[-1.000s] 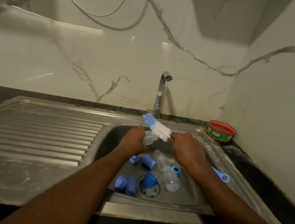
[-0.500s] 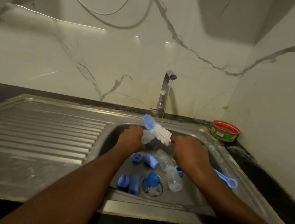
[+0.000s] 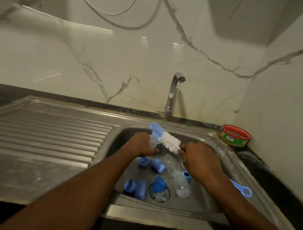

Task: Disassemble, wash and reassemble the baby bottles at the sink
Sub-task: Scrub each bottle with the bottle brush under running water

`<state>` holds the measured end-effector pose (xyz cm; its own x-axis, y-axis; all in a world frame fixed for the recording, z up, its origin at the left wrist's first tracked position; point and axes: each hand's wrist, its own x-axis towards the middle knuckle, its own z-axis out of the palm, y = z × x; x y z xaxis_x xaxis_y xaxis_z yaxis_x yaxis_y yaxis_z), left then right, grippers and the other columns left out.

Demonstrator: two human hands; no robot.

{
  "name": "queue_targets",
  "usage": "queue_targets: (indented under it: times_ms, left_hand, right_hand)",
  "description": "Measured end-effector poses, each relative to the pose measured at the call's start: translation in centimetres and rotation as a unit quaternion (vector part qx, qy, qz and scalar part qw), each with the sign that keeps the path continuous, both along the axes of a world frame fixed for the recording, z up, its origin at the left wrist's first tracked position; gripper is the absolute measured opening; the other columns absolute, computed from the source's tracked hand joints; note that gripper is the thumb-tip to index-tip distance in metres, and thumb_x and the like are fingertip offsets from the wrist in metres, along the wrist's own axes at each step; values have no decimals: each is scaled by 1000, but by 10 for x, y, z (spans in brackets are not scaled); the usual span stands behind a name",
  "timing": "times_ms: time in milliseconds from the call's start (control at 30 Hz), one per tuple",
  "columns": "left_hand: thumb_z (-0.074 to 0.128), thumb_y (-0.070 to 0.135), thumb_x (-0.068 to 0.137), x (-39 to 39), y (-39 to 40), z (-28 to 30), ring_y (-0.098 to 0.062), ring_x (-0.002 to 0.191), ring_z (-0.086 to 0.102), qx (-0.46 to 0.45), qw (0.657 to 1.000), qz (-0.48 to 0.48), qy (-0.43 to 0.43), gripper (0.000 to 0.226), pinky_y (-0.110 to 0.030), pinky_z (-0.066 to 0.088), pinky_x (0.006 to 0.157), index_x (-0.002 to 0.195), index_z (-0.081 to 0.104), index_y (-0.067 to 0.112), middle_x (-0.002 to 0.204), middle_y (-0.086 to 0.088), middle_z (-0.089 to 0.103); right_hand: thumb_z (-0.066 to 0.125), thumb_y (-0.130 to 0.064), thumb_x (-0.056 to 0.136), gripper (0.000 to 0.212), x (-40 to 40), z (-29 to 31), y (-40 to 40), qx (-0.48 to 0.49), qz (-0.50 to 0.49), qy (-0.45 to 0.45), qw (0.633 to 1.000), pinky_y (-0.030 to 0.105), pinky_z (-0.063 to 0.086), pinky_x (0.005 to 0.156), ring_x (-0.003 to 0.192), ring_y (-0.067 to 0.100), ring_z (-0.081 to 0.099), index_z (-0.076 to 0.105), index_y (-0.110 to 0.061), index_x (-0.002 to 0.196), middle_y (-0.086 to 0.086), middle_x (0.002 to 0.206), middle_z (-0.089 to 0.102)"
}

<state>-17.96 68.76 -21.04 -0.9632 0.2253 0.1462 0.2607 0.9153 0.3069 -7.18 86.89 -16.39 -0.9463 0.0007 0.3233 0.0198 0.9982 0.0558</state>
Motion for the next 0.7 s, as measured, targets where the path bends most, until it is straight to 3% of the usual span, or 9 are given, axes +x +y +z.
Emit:
queue_targets:
  times_ms: [100,200,333,433,533,600,700]
  left_hand:
    - [55,43,101,6,11,0,-13,87,56,41,998,-44,-6,37,-26,41,79,113,65,9,100,-4,63]
    - [59,36,100,5,22,0,-12,85,54,73,995,-63,-24,32,-24,41,78,116,64,8,106,-8,66]
    - [74,42,88,2,4,-6,-19,113,60,97,995,-33,-6,70,-28,47,91,145,42,15,134,-5,56]
    - [81,42,82,-1,-4,-9,-18,112,60,136,991,-7,-7,88,-24,45,85,147,29,12,130,-4,55]
    - [81,39,80,3,7,-7,-21,120,59,105,993,-52,-3,91,-27,44,98,151,31,11,138,-8,56]
    - [81,40,79,6,16,-7,-24,123,59,110,991,-74,-13,97,-37,48,105,153,27,8,140,-11,55]
    - [77,44,81,7,16,-3,-22,118,61,117,990,-71,-12,84,-38,51,101,147,36,11,136,-8,59]
  right_hand:
    - [57,-31,97,25,-9,3,-7,1,-19,-1,1000,32,51,69,87,20,68,66,-30,120,0,103,70]
    - [56,-28,98,26,-19,10,-10,8,-23,-5,1000,31,46,67,92,21,68,66,-29,122,2,106,69]
    - [57,-31,96,25,-8,10,3,11,-8,4,1000,33,53,69,87,21,69,68,-35,118,-2,101,71]
    - [59,-31,96,27,-4,5,9,13,3,-3,1000,34,58,73,87,20,69,68,-35,120,-2,103,72]
    - [58,-32,97,26,-13,4,-1,3,-4,6,1000,33,55,74,91,22,69,68,-34,120,0,105,71]
    - [54,-35,99,24,-19,6,-8,0,0,12,1000,33,51,75,96,23,69,68,-36,118,1,107,71]
    - [55,-36,97,22,-21,8,-7,-20,3,12,1000,33,55,74,89,22,68,70,-36,113,-1,99,70]
